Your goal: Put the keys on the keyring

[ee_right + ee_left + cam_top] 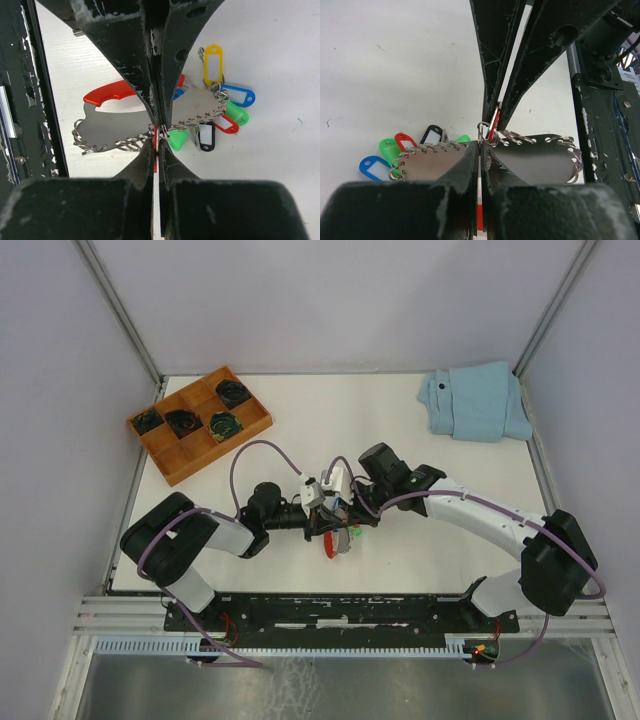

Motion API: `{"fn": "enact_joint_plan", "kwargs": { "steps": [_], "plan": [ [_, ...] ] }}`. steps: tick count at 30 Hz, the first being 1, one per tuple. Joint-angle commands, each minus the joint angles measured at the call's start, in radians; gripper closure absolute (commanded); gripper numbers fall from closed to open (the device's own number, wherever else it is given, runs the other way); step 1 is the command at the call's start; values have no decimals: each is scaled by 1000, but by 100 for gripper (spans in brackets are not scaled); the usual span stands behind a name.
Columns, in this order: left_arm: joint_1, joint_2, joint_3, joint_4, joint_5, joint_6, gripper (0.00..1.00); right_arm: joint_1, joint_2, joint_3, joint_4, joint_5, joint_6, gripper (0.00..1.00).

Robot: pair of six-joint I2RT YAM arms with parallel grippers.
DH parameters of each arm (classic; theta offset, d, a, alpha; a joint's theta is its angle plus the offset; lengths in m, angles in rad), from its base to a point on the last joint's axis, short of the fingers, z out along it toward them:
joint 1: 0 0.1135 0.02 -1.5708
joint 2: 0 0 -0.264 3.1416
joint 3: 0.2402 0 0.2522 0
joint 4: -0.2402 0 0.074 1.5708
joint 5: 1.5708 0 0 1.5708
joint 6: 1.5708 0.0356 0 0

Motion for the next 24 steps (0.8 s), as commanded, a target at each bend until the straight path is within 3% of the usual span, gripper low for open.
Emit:
{"fn": "enact_joint_plan", "kwargs": {
  "steps": [1, 10, 24],
  "plan": [
    [-5, 1, 26, 60, 21, -20, 97, 9, -50, 32, -13, 22, -6, 99],
    [-5, -56, -8, 18, -27, 19, 97, -5, -72, -19, -99, 170, 61, 99],
    [-23, -121, -54, 71, -44, 40, 97, -11, 70, 33, -190, 154, 110, 99]
  ]
}}
